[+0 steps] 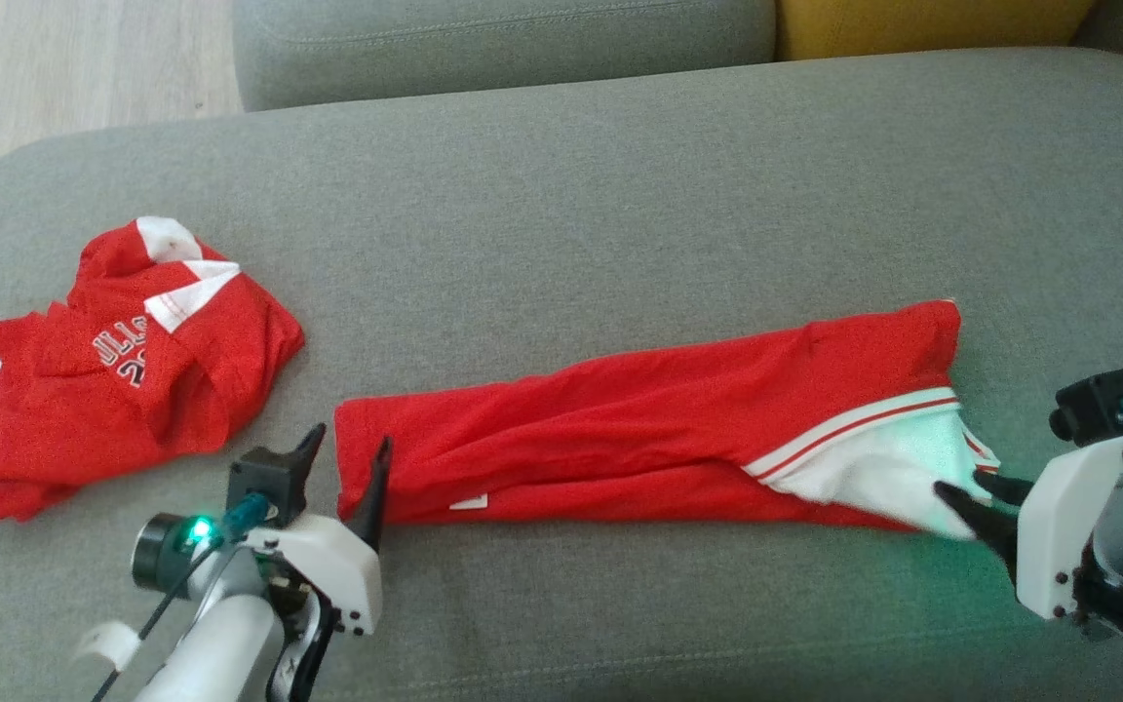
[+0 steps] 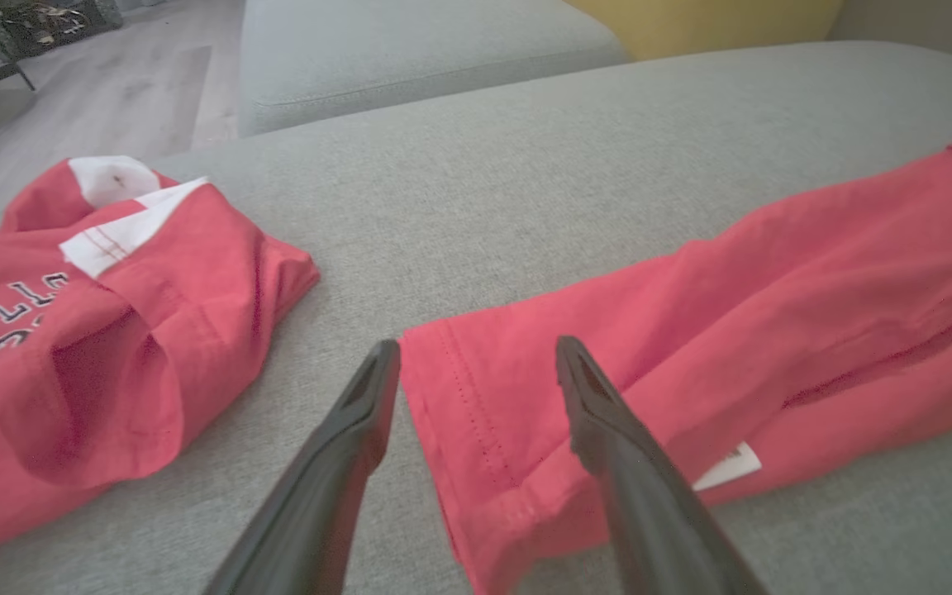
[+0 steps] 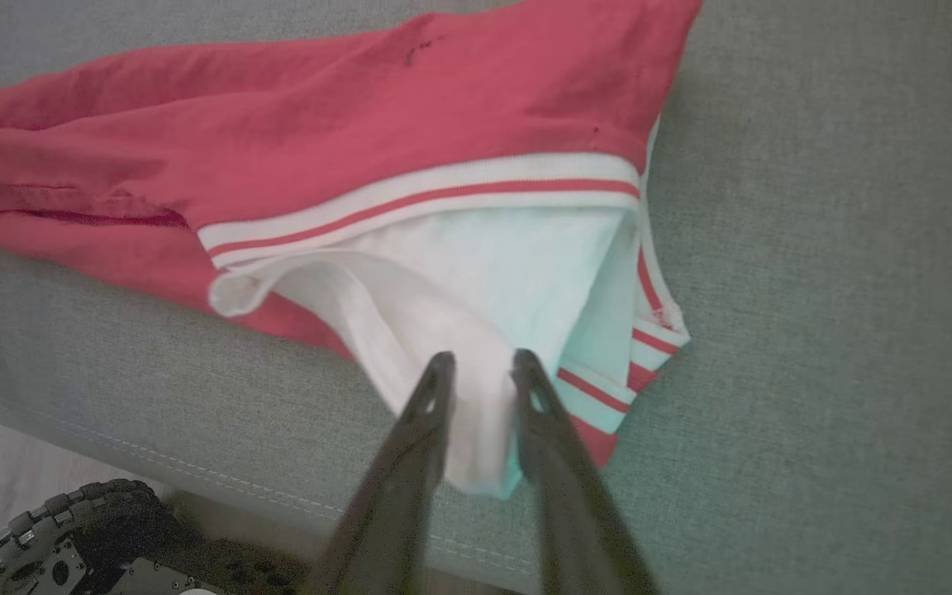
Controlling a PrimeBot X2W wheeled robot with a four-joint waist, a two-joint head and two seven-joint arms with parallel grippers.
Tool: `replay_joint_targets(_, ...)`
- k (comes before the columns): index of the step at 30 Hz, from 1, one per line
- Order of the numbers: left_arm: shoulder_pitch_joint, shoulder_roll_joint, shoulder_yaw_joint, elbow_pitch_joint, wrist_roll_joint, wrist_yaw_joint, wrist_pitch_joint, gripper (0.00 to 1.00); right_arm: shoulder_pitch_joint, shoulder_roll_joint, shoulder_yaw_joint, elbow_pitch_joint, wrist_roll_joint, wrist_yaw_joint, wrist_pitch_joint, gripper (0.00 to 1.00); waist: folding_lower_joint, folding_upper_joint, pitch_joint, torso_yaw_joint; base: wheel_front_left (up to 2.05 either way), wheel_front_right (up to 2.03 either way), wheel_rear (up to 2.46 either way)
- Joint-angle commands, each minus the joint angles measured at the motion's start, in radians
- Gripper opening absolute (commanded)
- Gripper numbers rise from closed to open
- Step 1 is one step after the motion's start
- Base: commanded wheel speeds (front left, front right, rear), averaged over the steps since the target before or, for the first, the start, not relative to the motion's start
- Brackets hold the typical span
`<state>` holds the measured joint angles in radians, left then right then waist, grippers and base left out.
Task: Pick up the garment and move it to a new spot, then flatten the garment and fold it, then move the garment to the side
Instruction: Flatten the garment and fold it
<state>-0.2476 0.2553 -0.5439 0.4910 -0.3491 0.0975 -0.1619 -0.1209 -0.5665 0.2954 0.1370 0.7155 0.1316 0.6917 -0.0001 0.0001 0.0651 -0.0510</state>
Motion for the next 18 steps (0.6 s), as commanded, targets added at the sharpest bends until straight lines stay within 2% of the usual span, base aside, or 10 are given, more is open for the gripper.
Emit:
replay_joint_targets(1,-0.035,0.016,0.046,-0.025,-0.008,0.013,-0.016,1.00,-0.005,-0.018,-0.012,-0.041,-0.010,-0.001,0.012,1.00,0.0001,-0.0001,0.000,0.000,0.00,0.00,0.00)
replay_joint_targets(4,-0.036,0.007,0.069,-0.033,-0.025,0.032,-0.035,1.00,0.005,-0.013,-0.039,-0.055,-0.035,-0.001,0.014,1.00,0.0001,-0.0001,-0.002,0.000,0.00,0.00,0.00)
replay_joint_targets(7,-0.030,-0.014,0.114,-0.066,-0.059,0.059,-0.067,1.00,0.007,0.019,-0.107,-0.086,-0.094,-0.001,-0.053,1.00,0.0001,-0.0001,-0.005,0.001,0.00,0.00,0.00)
replay_joint_targets(11,-0.015,-0.039,0.157,-0.120,-0.087,0.076,-0.089,1.00,0.005,0.095,-0.181,-0.119,-0.165,-0.001,-0.204,1.00,0.0001,-0.0001,-0.003,0.002,0.00,0.00,0.00)
replay_joint_targets(18,0.058,-0.104,0.247,-0.258,-0.083,0.077,-0.099,1.00,0.030,0.261,-0.271,-0.117,-0.306,-0.001,-0.484,1.00,0.0001,-0.0001,0.004,0.002,0.00,0.00,0.00)
